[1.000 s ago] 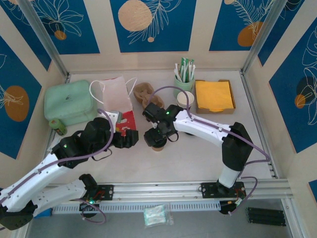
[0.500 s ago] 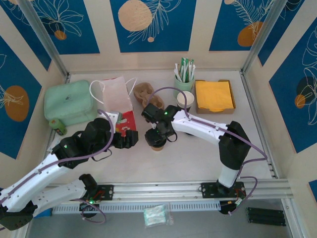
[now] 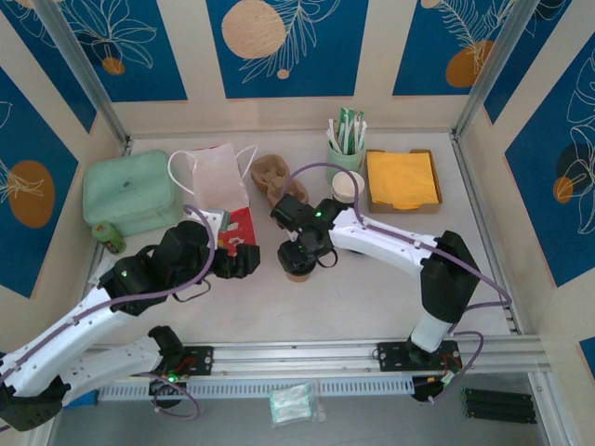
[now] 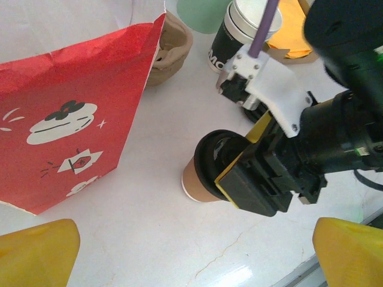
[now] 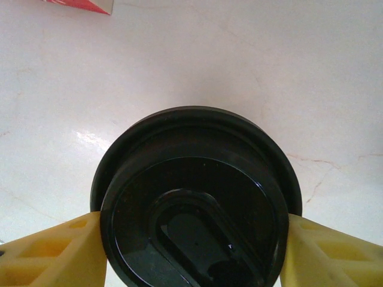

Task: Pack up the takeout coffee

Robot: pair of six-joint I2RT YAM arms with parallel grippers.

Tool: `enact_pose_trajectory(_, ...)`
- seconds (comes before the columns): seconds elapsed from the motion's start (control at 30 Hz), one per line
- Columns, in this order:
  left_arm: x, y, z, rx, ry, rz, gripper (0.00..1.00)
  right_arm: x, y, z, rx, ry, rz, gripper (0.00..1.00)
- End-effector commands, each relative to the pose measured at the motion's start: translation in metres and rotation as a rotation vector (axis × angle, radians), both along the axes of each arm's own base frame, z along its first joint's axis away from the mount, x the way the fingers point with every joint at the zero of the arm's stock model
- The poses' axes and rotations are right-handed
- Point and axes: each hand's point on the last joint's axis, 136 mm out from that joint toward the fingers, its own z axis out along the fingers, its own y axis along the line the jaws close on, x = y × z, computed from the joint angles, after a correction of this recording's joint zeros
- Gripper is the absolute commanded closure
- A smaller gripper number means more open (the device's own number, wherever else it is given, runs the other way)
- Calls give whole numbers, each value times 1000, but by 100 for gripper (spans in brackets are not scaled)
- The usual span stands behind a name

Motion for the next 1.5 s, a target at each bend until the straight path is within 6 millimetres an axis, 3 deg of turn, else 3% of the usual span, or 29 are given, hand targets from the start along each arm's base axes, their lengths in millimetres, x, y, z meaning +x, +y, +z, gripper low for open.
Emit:
enact_pose_trajectory(0.0,4,2,-1,-1,1,22,1,2,-13,19,24,-32,-43,36)
enact_pose_trajectory(0.2,5,0,0,-3,2,16,1,11,-35,43,53,-83,-99,36)
enact_pose_trajectory(0.3,4,-2,2,-6,3,7,1,21,-60,61,67,-119,-164,36)
enact_pose_trajectory(0.4,4,-5,4,-11,3,-4,1,33,-96,77,82,-150,-265,36)
enact_pose_trajectory(0.6,4,-11,8,-15,6,-33,1,54,-189,101,74,-218,-540,36)
enact_pose_trajectory(0.73,4,-18,10,-26,13,-57,1,63,-243,95,54,-222,-725,36)
enact_pose_trajectory(0.87,2,-19,12,-41,19,-62,1,67,-278,74,63,-194,-871,36)
enact_pose_trajectory(1.07,-1,-19,17,-54,22,-69,1,66,-302,40,70,-139,-973,36)
enact_pose_trajectory(1.47,0,-13,38,-54,-22,-59,1,64,-298,-12,48,-27,-985,34)
